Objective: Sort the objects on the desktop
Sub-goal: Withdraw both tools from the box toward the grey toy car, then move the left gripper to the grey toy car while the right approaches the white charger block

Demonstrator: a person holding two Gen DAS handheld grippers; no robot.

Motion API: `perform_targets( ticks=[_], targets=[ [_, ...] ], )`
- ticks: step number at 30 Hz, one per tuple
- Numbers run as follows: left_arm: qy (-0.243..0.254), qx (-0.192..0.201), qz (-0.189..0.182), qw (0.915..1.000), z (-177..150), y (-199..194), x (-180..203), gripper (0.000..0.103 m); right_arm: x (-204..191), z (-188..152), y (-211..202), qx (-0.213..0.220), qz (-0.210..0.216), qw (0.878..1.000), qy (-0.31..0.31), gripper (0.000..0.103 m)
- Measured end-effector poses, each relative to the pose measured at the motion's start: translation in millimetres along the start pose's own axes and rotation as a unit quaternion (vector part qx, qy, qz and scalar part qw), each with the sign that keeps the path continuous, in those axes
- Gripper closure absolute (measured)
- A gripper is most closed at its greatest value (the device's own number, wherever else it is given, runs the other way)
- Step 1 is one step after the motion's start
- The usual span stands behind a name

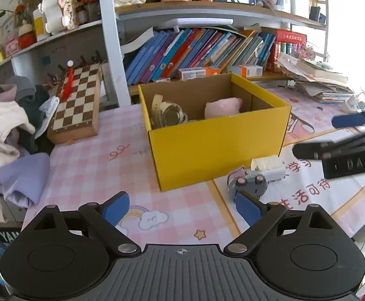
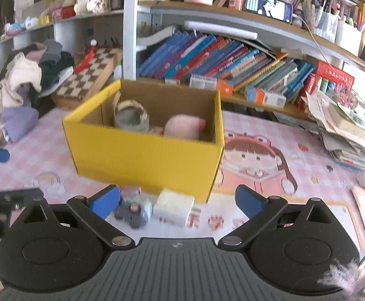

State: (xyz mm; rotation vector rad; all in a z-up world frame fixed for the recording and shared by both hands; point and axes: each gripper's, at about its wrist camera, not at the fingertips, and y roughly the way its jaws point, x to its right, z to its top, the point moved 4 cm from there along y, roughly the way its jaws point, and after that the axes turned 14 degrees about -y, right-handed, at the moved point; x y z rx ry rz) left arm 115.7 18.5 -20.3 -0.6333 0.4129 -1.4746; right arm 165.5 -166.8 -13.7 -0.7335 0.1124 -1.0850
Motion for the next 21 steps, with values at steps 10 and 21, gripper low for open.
perform_targets(
  ticks=[10, 21],
  targets=[
    [-0.012, -0.013, 0.012, 0.9998, -24, -3, -4, 0.007, -26, -35, -3, -0.039, -0.003, 0.999, 0.014, 0.003],
    [-0.011, -0.021, 0.018, 0.9996, -30, 0, -5, 0.005, -37, -41, 0, -0.057, 0.01, 0.998, 0.005, 0.003]
  ],
)
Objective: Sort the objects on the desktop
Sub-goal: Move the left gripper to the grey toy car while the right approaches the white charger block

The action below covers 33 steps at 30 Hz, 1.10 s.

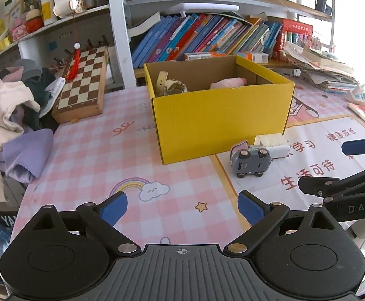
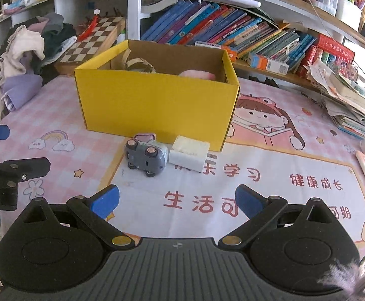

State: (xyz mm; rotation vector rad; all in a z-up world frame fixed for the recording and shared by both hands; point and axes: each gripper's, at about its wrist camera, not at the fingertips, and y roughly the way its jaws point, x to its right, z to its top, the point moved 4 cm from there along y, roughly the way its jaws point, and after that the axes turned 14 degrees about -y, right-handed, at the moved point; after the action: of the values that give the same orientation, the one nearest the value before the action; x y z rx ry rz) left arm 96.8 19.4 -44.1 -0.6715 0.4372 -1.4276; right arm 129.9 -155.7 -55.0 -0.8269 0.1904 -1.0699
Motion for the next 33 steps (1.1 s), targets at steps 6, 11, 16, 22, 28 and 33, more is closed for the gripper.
perform_targets(
  ticks=[6, 11, 16, 22, 28, 33],
  targets=[
    [-0.003, -0.004, 0.001, 1.0, -2, 2, -1, 0.004, 0, -2, 3, -0.008, 0.003, 1.0, -0.005, 0.003],
    [-0.003, -0.006, 0.001, 1.0, -2, 2, -1, 0.004, 0, -2, 4, -0.009, 0.004, 1.0, -0.008, 0.003],
    [-0.004, -0.007, 0.001, 1.0, -1, 4, 0, 0.004, 0, -2, 5, -0.011, 0.004, 1.0, -0.008, 0.003],
    [-0.004, -0.008, 0.0, 1.0, -1, 5, 0, 0.004, 2, -2, 7, -0.014, 0.006, 1.0, -0.008, 0.003],
    [0.0, -0.006, 0.001, 1.0, -2, 6, 3, 0.004, 2, -3, 9, -0.018, 0.01, 1.0, -0.009, 0.003],
    [0.003, -0.002, 0.001, 1.0, -2, 7, 5, 0.004, 2, -3, 11, -0.022, 0.01, 1.0, -0.013, 0.004]
  ],
)
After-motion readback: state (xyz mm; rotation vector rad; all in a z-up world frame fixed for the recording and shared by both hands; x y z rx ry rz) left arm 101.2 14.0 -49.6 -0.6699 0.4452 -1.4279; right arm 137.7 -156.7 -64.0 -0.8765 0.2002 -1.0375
